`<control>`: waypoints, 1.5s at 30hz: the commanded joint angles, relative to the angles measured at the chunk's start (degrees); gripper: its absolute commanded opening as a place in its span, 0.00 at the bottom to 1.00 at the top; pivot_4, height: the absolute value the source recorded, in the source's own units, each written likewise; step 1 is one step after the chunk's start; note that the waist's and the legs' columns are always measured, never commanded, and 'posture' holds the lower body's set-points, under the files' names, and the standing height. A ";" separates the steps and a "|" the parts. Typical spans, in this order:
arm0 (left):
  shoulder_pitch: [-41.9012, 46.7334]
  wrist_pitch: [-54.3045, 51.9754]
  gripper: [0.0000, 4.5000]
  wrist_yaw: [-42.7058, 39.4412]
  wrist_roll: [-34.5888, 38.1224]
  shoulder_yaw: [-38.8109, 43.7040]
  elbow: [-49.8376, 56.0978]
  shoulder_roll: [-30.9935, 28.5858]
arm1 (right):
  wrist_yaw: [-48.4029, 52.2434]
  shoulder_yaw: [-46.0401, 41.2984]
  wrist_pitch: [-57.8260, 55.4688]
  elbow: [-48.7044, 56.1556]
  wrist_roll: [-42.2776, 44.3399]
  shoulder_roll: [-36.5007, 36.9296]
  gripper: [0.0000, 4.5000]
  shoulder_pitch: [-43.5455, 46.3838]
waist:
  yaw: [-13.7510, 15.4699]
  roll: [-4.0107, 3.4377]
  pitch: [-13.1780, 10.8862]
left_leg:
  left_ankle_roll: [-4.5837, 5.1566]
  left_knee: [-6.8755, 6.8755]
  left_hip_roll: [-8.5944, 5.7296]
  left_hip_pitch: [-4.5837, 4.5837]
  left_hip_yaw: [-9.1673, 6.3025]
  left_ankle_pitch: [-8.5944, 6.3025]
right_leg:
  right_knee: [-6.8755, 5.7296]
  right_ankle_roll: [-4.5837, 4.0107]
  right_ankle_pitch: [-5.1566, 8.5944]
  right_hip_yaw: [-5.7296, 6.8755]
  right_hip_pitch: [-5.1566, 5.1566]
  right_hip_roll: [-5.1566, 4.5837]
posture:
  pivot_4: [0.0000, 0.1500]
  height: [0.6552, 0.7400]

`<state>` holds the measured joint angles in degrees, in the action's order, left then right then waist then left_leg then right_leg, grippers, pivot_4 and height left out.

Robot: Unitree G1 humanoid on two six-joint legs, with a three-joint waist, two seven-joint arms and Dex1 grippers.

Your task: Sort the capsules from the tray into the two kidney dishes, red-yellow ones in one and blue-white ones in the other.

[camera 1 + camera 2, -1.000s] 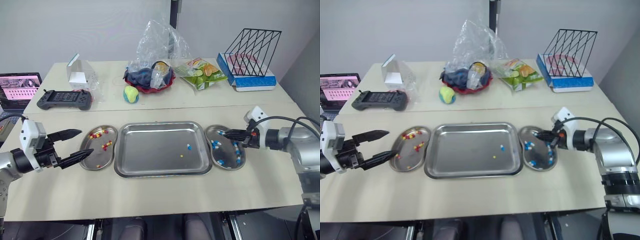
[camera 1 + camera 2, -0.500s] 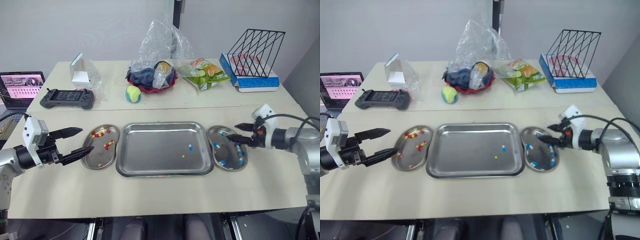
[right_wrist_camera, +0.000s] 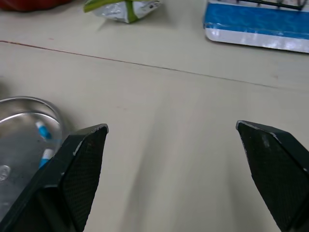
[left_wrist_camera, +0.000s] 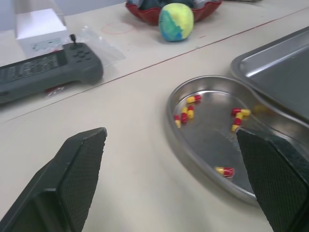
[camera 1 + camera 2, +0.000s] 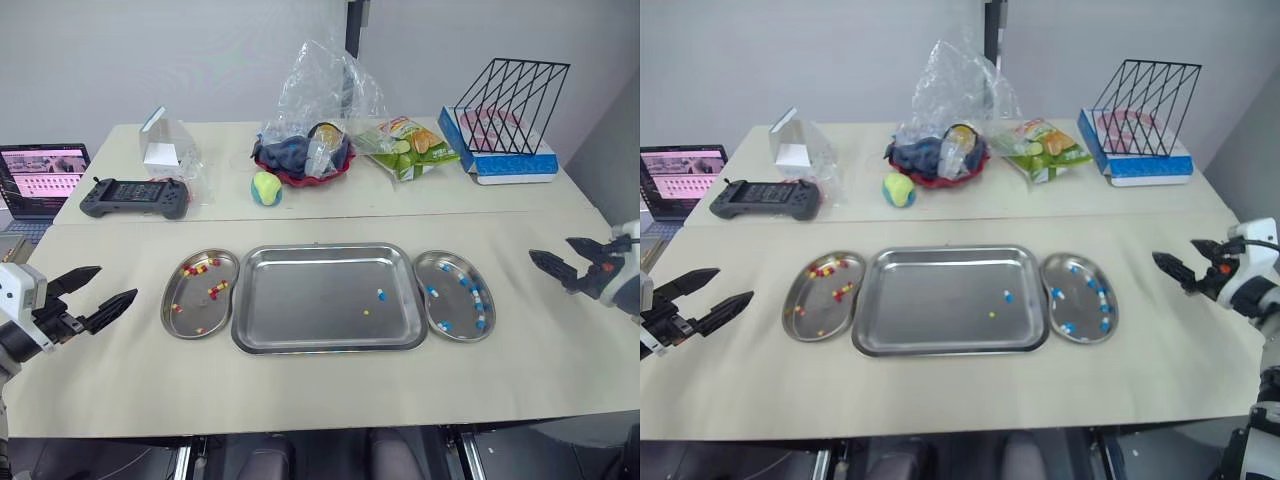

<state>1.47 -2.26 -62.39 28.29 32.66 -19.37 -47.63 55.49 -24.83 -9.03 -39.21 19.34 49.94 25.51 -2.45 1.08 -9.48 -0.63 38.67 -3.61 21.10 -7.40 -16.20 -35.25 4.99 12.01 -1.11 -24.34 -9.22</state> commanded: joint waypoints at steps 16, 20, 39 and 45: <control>1.48 4.46 1.00 0.61 -1.14 0.08 -2.42 -0.35 | -1.54 -1.47 2.13 1.01 1.40 -0.32 1.00 0.03 | -0.04 -0.01 0.00 | 0.00 0.03 0.01 -0.01 0.00 0.00 | -0.01 0.00 0.00 0.00 0.01 0.00 | 1.00 1.00; 1.62 4.30 1.00 0.03 -0.76 -0.12 -2.20 -0.36 | -0.67 -0.94 0.67 2.72 1.96 -0.40 1.00 0.25 | -0.05 -0.01 0.00 | 0.00 0.03 0.01 -0.01 0.00 0.00 | -0.02 0.00 0.00 0.00 0.01 0.00 | 1.00 1.00; -3.99 -4.73 1.00 -4.27 4.79 -0.96 11.81 0.68 | 1.24 24.90 -33.73 47.02 10.15 -6.01 1.00 -0.65 | 0.56 0.00 0.01 | 0.01 0.11 0.02 0.02 -0.06 -0.01 | -0.04 0.00 0.00 0.01 -0.02 0.02 | 1.00 1.00; -6.22 -3.73 1.00 -4.85 4.45 -0.66 13.05 0.91 | -6.08 34.26 -35.01 46.48 0.76 -9.55 1.00 4.51 | 0.37 0.00 0.01 | -0.01 0.06 0.05 0.03 -0.07 0.00 | -0.07 -0.01 -0.01 0.01 -0.10 0.04 | 1.00 1.00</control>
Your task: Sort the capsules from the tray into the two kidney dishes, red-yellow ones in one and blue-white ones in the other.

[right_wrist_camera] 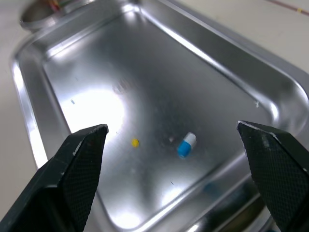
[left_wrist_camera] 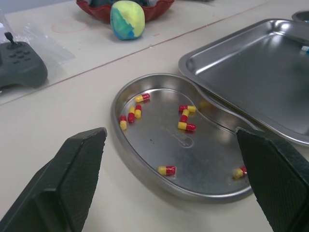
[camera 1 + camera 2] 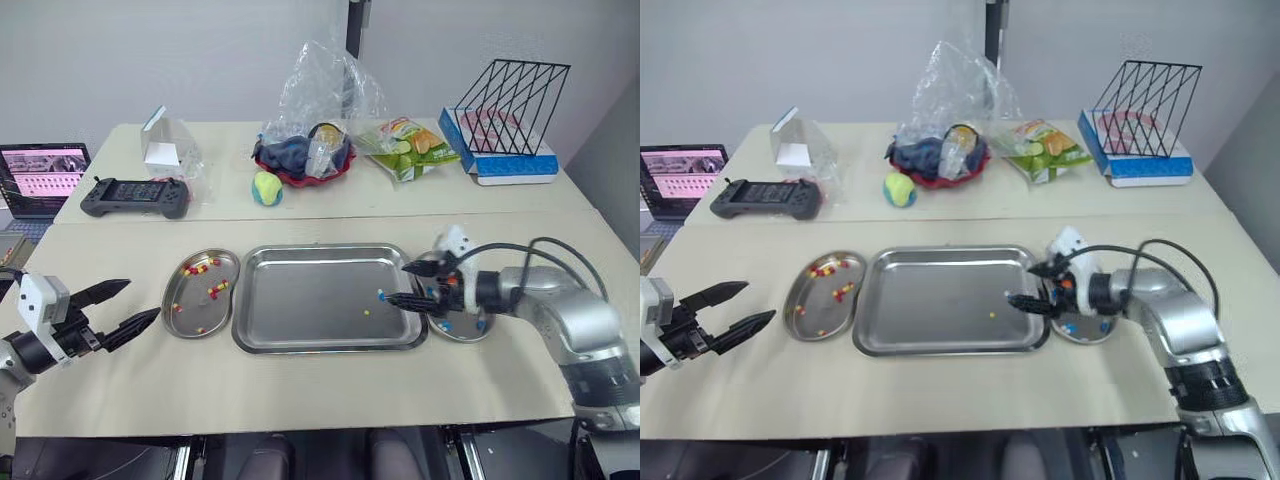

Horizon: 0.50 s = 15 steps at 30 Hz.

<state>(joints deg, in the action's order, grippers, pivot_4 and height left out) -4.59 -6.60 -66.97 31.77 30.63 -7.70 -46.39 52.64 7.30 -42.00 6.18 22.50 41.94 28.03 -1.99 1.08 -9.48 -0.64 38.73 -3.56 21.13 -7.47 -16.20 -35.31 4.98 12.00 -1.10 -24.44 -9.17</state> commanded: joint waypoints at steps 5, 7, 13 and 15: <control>-0.30 0.77 1.00 -0.11 0.90 1.48 1.74 -0.19 | -6.42 6.12 -4.20 1.48 -6.33 -3.16 1.00 2.57 | 0.06 0.01 0.00 | 0.00 0.01 -0.01 0.04 -0.01 0.00 | 0.03 -0.01 -0.01 0.00 -0.02 -0.01 | 1.00 1.00; -0.42 0.91 1.00 -0.10 0.83 1.48 1.81 -0.18 | -7.07 6.19 -5.26 1.99 -6.34 -3.92 1.00 2.18 | 0.14 0.01 0.01 | 0.00 0.01 -0.02 0.04 -0.01 0.00 | 0.04 -0.01 -0.01 0.00 -0.01 -0.01 | 1.00 1.00; -0.54 1.21 1.00 0.10 0.63 1.67 1.59 -0.28 | -7.52 7.23 -7.82 4.75 -6.50 -4.46 0.94 0.84 | 0.18 0.01 0.01 | 0.00 0.01 -0.01 0.03 -0.02 0.00 | 0.03 -0.02 -0.01 0.01 -0.01 0.00 | 1.00 1.00; -0.57 1.20 1.00 0.23 0.67 1.72 1.62 -0.22 | -7.54 8.01 -8.66 5.64 -6.64 -4.67 0.81 0.95 | 0.14 0.01 0.01 | 0.00 0.01 -0.01 0.03 -0.02 0.00 | 0.03 -0.02 -0.01 0.01 0.00 0.01 | 1.00 1.00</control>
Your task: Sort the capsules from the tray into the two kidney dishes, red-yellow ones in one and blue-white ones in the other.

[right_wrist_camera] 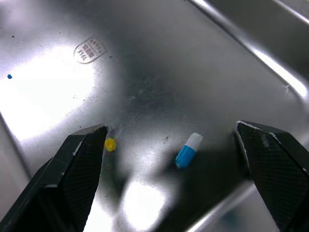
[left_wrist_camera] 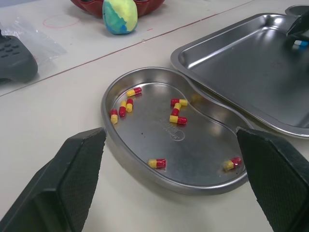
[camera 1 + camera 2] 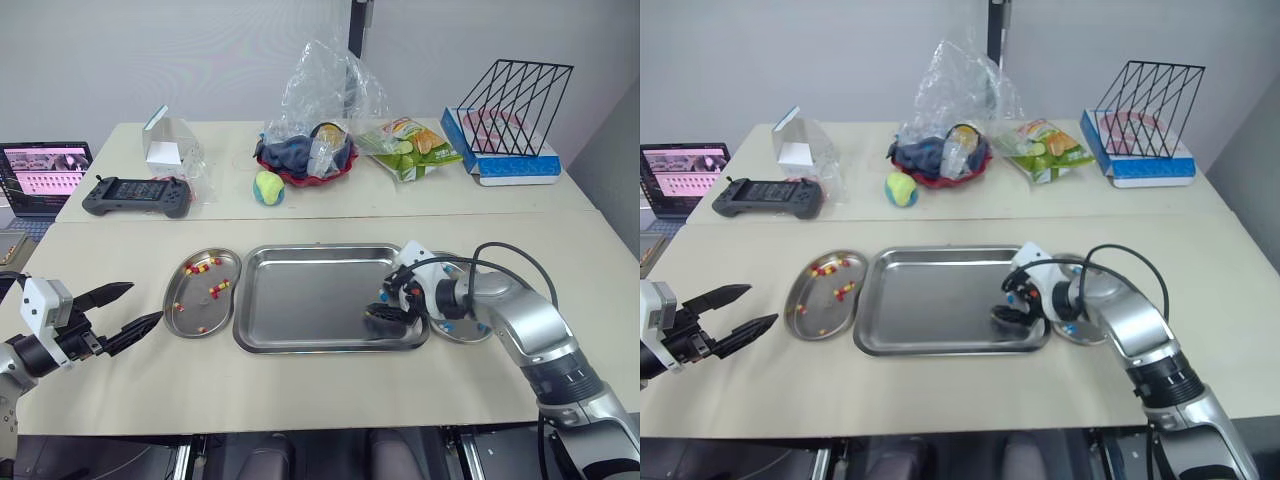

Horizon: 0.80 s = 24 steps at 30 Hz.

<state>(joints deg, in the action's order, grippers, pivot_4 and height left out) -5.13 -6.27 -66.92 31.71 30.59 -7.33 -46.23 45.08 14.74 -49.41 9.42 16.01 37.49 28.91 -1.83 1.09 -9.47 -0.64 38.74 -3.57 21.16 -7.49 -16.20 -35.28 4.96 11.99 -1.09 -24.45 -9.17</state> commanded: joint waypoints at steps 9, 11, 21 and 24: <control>0.20 1.57 1.00 0.53 0.55 1.93 1.21 -0.34 | 0.57 3.26 -2.69 3.15 -1.83 0.15 0.12 2.14 | -0.30 0.01 0.01 | 0.00 -0.01 0.02 -0.01 -0.01 0.00 | 0.00 0.00 0.00 0.01 0.01 0.02 | 1.00 1.00; 0.11 1.63 1.00 0.61 0.59 2.04 1.27 -0.39 | 1.15 2.79 -2.56 3.15 -1.54 0.40 0.00 2.72 | -0.28 0.01 0.01 | 0.00 0.00 0.02 -0.01 -0.01 0.00 | 0.00 0.00 0.00 0.01 0.01 0.02 | 1.00 1.00; 1.00 2.01 1.00 1.56 0.12 1.64 0.50 -0.38 | 6.75 -9.82 -1.99 1.44 4.60 5.24 0.00 5.60 | -0.10 0.01 0.00 | 0.00 -0.02 0.02 0.00 -0.01 0.00 | 0.02 0.00 0.00 0.02 -0.01 0.02 | 1.00 1.00; 2.36 2.66 1.00 1.39 -0.46 0.87 -1.11 -0.59 | 9.08 -15.86 0.14 -3.83 4.95 11.48 0.00 4.16 | 0.57 0.01 0.00 | 0.01 -0.01 0.00 0.01 0.00 -0.01 | 0.11 0.00 0.00 0.05 0.07 0.00 | 1.00 1.00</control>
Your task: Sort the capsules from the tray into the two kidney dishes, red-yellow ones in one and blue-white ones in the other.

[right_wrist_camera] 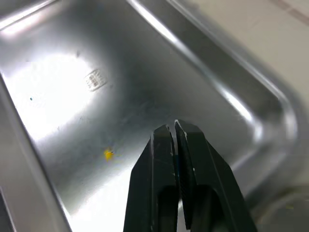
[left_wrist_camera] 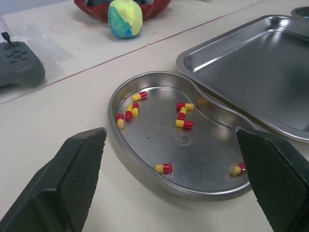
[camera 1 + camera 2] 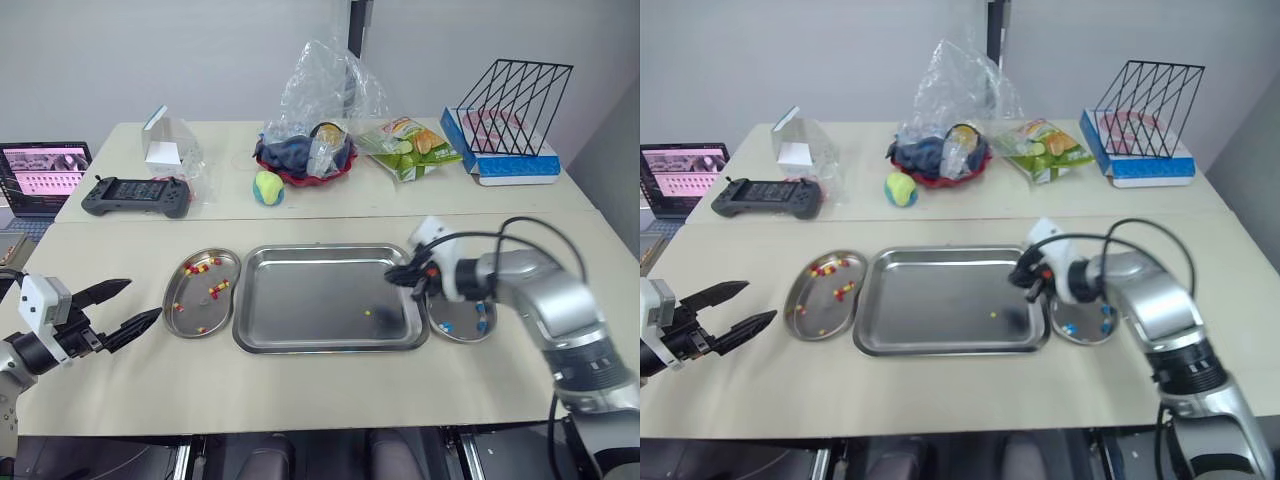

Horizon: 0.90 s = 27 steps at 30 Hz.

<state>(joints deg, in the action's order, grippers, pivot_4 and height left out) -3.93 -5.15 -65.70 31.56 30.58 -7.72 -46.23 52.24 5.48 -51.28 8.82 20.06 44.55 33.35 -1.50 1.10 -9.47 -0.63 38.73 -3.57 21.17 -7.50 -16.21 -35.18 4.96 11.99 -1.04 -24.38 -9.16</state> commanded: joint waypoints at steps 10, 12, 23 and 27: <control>5.20 2.48 1.00 -0.15 -1.30 -0.70 -3.56 -0.80 | 2.46 -9.52 4.10 -6.93 0.79 8.61 0.00 -7.56 | -0.40 -0.01 0.00 | 0.01 -0.01 0.09 -0.04 0.07 -0.01 | -0.05 -0.06 -0.04 0.00 0.00 0.06 | 1.00 1.00; 5.35 2.49 1.00 -0.28 -1.37 -0.70 -3.74 -0.84 | 2.37 -9.78 4.23 -6.68 0.90 8.59 0.15 -8.13 | -0.56 -0.01 0.00 | 0.01 -0.01 0.09 -0.03 0.07 -0.01 | -0.04 -0.06 -0.04 0.00 -0.01 0.06 | 1.00 1.00; 7.26 -1.88 1.00 3.72 -1.63 -0.03 -6.18 -1.89 | 8.24 -16.79 21.34 -13.63 1.96 8.93 0.99 -9.08 | -0.49 0.00 -0.01 | 0.02 0.00 0.08 -0.02 0.07 -0.01 | -0.01 -0.05 -0.04 0.01 0.02 0.06 | 1.00 1.00; 10.60 -2.34 1.00 10.14 -5.35 0.32 -12.89 -3.80 | 10.35 -20.64 29.00 -21.36 2.38 9.22 0.99 -8.49 | -0.31 0.00 -0.01 | 0.01 0.03 0.06 -0.04 0.06 0.00 | -0.02 -0.04 -0.04 0.01 0.06 0.06 | 1.00 1.00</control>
<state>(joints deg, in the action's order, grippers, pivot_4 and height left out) 5.83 -7.74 -58.63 28.28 29.20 -18.00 -47.79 61.41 -11.09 -26.38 -9.76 21.56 52.79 24.20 -1.81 1.11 -9.48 -0.62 38.75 -3.50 21.13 -7.44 -16.21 -35.19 4.91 11.94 -1.03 -24.33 -9.10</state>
